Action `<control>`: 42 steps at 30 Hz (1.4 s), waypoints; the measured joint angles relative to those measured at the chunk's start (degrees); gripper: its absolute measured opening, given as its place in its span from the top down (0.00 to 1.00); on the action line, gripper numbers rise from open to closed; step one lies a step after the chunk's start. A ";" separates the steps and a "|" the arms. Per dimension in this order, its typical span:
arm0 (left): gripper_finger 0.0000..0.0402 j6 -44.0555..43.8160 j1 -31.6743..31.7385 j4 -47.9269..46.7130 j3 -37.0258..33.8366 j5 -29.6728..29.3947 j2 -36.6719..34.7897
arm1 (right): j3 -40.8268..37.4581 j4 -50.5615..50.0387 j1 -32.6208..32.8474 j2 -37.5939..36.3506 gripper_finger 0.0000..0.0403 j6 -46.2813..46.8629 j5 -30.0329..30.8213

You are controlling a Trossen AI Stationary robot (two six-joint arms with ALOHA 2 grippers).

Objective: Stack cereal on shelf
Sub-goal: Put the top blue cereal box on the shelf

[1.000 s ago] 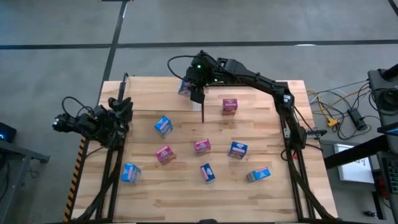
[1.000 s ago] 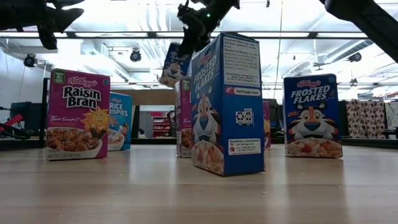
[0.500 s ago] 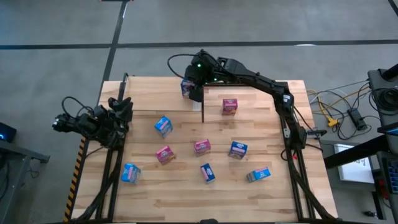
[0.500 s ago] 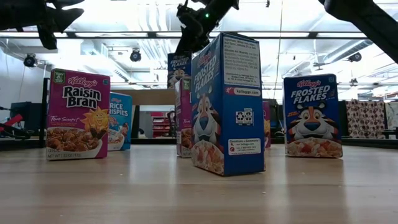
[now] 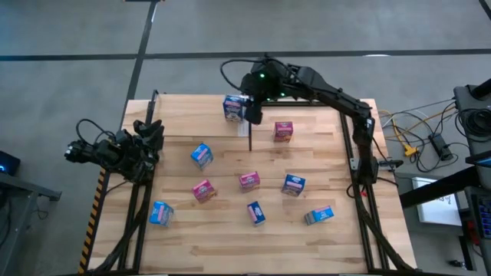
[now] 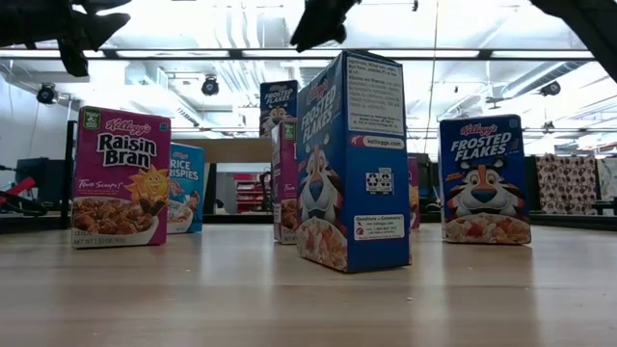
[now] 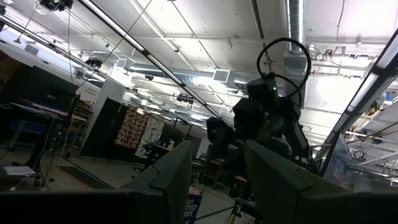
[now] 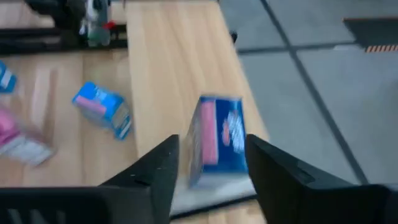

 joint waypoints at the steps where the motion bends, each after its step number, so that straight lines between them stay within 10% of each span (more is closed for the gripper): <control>1: 0.66 0.00 0.02 0.02 0.00 0.00 0.00 | 0.00 -1.94 0.01 -0.11 0.66 0.02 -0.01; 9: 0.66 0.00 0.02 0.07 0.00 0.00 0.00 | -4.86 -5.14 -0.16 1.07 0.96 -0.01 0.14; 28: 0.66 0.00 0.02 0.10 0.00 0.00 0.00 | -15.87 15.31 -0.43 2.38 0.97 -2.18 6.07; 42: 0.66 0.00 0.02 0.05 0.00 0.00 0.00 | -17.99 11.42 2.66 2.18 0.97 0.55 5.89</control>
